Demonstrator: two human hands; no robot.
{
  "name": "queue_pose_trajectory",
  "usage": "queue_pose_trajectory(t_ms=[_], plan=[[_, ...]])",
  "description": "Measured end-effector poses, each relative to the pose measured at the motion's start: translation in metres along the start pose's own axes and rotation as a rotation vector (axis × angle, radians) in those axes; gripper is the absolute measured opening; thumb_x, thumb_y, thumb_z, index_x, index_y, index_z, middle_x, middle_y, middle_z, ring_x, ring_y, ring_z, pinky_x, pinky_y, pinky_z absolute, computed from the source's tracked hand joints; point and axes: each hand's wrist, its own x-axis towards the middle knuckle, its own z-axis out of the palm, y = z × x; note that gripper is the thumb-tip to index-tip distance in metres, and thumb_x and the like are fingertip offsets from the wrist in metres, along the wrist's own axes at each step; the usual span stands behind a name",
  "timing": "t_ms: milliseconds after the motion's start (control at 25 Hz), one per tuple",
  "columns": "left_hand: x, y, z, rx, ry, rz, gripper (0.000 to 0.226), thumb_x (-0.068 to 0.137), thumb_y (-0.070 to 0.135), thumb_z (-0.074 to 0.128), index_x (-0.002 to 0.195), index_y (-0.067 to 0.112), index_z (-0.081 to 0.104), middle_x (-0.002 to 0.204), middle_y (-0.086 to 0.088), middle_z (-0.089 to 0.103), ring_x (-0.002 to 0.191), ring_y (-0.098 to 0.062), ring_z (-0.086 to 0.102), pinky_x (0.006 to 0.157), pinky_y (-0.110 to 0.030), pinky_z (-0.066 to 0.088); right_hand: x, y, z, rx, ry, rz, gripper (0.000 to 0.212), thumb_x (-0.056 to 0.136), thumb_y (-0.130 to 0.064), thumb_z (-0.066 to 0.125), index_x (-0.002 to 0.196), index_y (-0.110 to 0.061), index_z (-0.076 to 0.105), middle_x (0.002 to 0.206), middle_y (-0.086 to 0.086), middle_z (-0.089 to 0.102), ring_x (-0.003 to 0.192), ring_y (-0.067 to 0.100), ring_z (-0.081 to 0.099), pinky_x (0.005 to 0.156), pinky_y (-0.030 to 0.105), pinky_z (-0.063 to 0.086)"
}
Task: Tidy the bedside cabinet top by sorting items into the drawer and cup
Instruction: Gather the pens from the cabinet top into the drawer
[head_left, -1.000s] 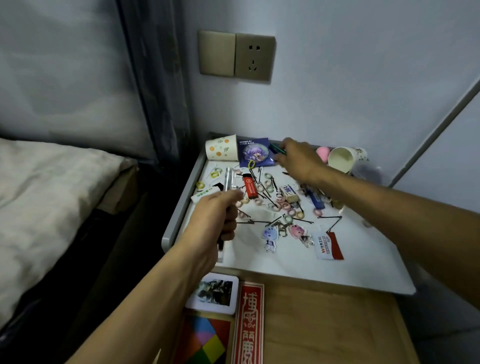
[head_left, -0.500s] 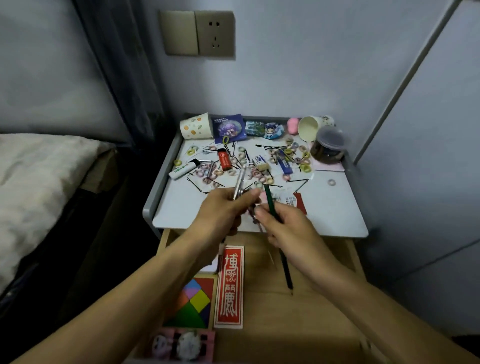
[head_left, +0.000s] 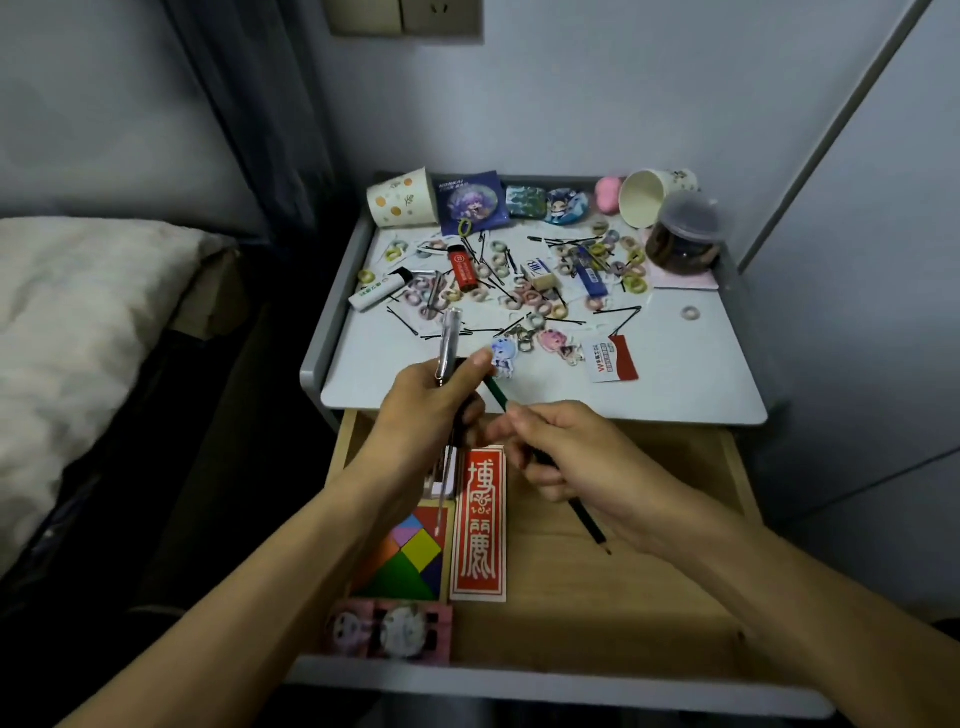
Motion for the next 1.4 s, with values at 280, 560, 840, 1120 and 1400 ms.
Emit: queue_pose_trajectory(t_ms=[280, 560, 840, 1120, 1400], plan=[[0.002, -0.001, -0.013, 0.022, 0.098, 0.002, 0.026, 0.099, 0.025, 0.056, 0.08, 0.008, 0.059, 0.055, 0.003, 0.045, 0.043, -0.01, 0.037, 0.04, -0.021, 0.031, 0.001, 0.009, 0.001, -0.259, -0.11, -0.025, 0.026, 0.1, -0.032, 0.047, 0.104, -0.026, 0.073, 0.096, -0.007, 0.071, 0.089, 0.003, 0.066, 0.084, 0.025, 0.05], [-0.01, 0.0, -0.024, 0.006, 0.169, -0.078, 0.026, 0.099, 0.022, 0.055, 0.107, -0.002, 0.061, 0.066, 0.001, 0.039, 0.042, -0.006, 0.034, 0.04, -0.017, 0.026, -0.002, 0.023, -0.001, -0.548, -0.193, 0.054, 0.014, 0.094, -0.029, 0.059, 0.092, -0.023, 0.071, 0.072, -0.02, 0.068, 0.061, -0.007, 0.057, 0.054, 0.009, 0.041], [-0.007, 0.013, -0.044, -0.359, 0.312, -0.236, 0.04, 0.099, 0.05, 0.048, 0.11, 0.013, 0.059, 0.076, 0.002, 0.042, 0.051, -0.007, 0.031, 0.045, -0.021, 0.022, 0.054, 0.092, 0.034, -0.648, -0.052, 0.32, 0.011, 0.091, -0.006, 0.063, 0.085, -0.012, 0.057, 0.08, 0.008, 0.069, 0.056, 0.007, 0.062, 0.053, 0.018, 0.053], [-0.006, 0.012, -0.05, -0.385, 0.325, -0.214, 0.035, 0.105, 0.04, 0.038, 0.106, 0.015, 0.063, 0.079, 0.0, 0.044, 0.05, -0.008, 0.036, 0.046, -0.022, 0.023, 0.093, 0.122, 0.057, -0.608, 0.155, 0.309, 0.014, 0.093, -0.005, 0.061, 0.104, -0.008, 0.052, 0.092, 0.014, 0.067, 0.065, 0.018, 0.068, 0.056, 0.028, 0.058], [-0.006, 0.014, -0.048, -0.375, 0.323, -0.214, 0.031, 0.105, 0.037, 0.04, 0.103, 0.014, 0.06, 0.079, -0.001, 0.043, 0.051, -0.009, 0.037, 0.047, -0.023, 0.025, 0.099, 0.125, 0.06, -0.677, 0.228, 0.262, 0.005, 0.097, -0.006, 0.052, 0.093, -0.006, 0.055, 0.081, 0.015, 0.069, 0.068, 0.028, 0.07, 0.068, 0.045, 0.061]])
